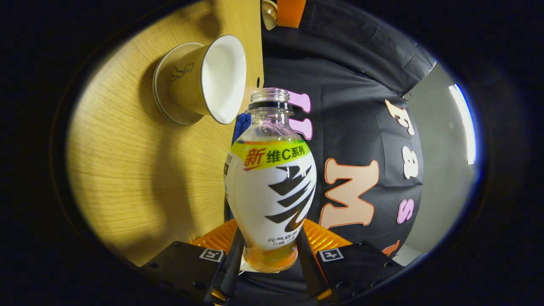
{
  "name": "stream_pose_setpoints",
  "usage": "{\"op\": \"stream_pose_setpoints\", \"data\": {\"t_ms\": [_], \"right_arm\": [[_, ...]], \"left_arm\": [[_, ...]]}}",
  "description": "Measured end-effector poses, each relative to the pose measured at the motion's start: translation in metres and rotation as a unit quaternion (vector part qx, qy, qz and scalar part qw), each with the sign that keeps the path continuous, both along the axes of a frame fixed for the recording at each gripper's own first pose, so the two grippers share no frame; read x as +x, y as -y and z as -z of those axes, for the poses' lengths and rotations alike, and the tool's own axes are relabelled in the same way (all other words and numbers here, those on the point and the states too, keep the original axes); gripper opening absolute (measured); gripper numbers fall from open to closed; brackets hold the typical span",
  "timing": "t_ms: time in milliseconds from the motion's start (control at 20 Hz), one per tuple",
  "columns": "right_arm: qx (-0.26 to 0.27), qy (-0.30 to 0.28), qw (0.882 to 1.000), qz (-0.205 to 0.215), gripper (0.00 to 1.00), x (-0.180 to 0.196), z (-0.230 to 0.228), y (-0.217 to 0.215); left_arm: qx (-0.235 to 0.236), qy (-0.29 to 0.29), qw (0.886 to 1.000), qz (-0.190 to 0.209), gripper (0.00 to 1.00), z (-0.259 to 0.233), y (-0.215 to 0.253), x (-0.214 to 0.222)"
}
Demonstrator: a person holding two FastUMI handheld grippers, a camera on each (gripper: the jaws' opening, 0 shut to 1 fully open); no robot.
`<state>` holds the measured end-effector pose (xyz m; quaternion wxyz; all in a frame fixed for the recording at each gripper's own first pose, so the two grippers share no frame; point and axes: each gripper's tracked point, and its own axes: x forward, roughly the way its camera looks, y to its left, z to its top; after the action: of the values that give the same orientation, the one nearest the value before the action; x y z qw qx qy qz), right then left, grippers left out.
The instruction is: Open the teacup lid with one hand, grasp the water bottle and pour water into the teacup with the other hand; after pouring, place the water bottle on the coaster and then close the teacup lid.
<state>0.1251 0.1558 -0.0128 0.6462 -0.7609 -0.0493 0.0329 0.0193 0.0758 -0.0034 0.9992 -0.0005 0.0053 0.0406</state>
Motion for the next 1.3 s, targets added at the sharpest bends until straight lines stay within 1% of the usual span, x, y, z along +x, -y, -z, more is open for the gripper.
{"op": "stream_pose_setpoints", "data": {"t_ms": [150,400,550,700,750,1200,1300], "right_arm": [[-0.017,0.010,1.000,-0.002,0.67,-0.001,-0.003,-0.001],[-0.033,0.027,0.999,-0.005,0.65,-0.003,-0.009,-0.004],[-0.039,0.040,0.998,-0.007,0.67,-0.003,-0.018,-0.006],[-0.054,0.053,0.997,-0.010,0.67,0.001,-0.030,-0.006],[-0.058,0.055,0.997,-0.009,0.65,0.001,-0.032,-0.006],[-0.074,0.060,0.995,-0.007,0.65,-0.001,-0.032,-0.007],[-0.073,0.057,0.996,-0.007,0.67,-0.002,-0.031,-0.008]], "left_arm": [[0.000,0.000,1.000,0.000,0.27,0.001,0.000,0.000],[0.000,0.000,1.000,0.000,0.27,0.000,0.000,0.000],[0.000,0.000,1.000,0.000,0.27,0.001,0.000,0.000],[0.000,0.000,1.000,0.000,0.27,0.000,0.000,0.000],[0.000,0.001,1.000,0.000,0.27,0.000,0.001,0.000],[0.000,0.000,1.000,0.000,0.27,0.000,0.000,0.000],[0.000,0.001,1.000,0.000,0.27,0.001,0.000,0.001]]}}
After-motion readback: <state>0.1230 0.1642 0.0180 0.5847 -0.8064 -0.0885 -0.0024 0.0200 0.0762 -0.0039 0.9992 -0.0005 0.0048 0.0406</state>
